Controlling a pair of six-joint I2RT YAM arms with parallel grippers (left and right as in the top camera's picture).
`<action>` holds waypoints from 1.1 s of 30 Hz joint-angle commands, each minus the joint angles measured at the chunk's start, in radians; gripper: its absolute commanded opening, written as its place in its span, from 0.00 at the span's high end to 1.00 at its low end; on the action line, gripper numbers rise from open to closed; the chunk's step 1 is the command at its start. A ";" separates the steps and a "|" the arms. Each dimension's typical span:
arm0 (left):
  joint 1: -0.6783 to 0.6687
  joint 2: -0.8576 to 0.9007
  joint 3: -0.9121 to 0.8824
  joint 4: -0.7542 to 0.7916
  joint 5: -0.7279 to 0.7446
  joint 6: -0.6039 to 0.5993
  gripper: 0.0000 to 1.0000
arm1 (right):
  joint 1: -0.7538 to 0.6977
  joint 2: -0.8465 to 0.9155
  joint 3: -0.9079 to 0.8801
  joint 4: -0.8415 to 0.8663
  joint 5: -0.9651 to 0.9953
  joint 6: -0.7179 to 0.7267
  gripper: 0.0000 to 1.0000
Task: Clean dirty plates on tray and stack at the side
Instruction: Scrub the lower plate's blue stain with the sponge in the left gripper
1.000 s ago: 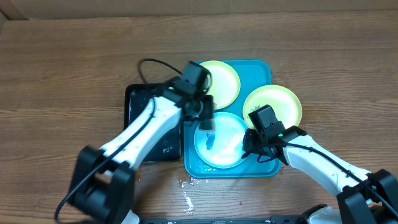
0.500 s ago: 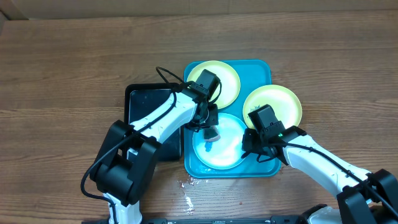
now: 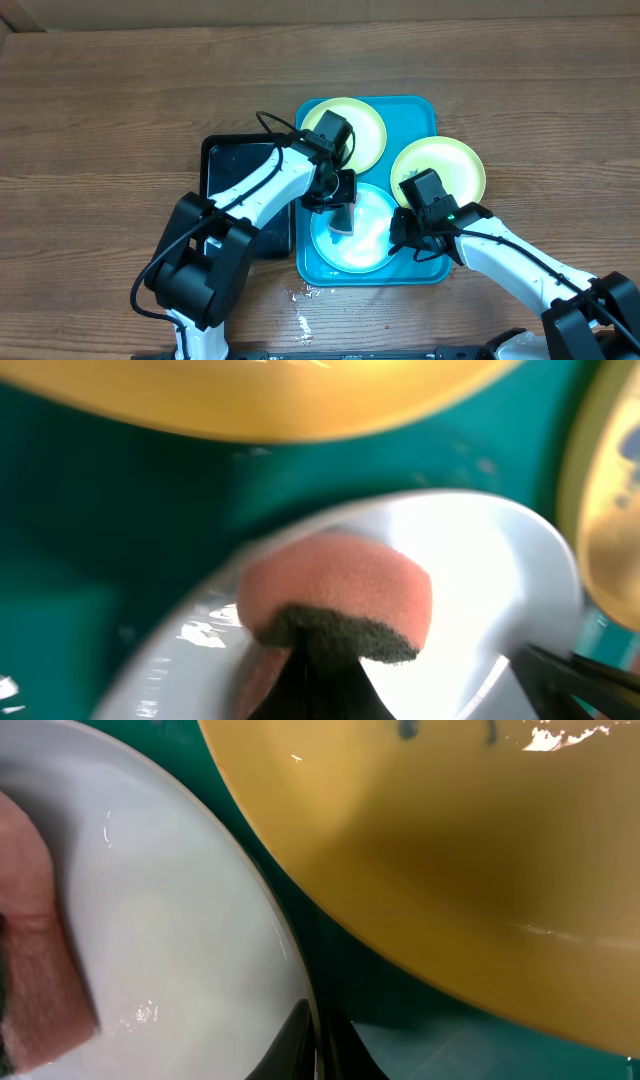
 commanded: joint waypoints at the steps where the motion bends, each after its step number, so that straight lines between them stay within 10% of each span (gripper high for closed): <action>1: -0.032 0.021 -0.011 0.011 0.108 0.026 0.96 | -0.008 -0.003 -0.006 0.005 0.032 0.009 0.96; 23: -0.008 0.021 0.002 -0.216 -0.467 0.044 0.96 | -0.008 -0.003 -0.006 0.005 0.032 0.009 0.96; 33: 0.012 0.021 0.034 -0.074 -0.248 0.113 0.96 | -0.008 -0.003 -0.006 0.005 0.032 0.009 0.96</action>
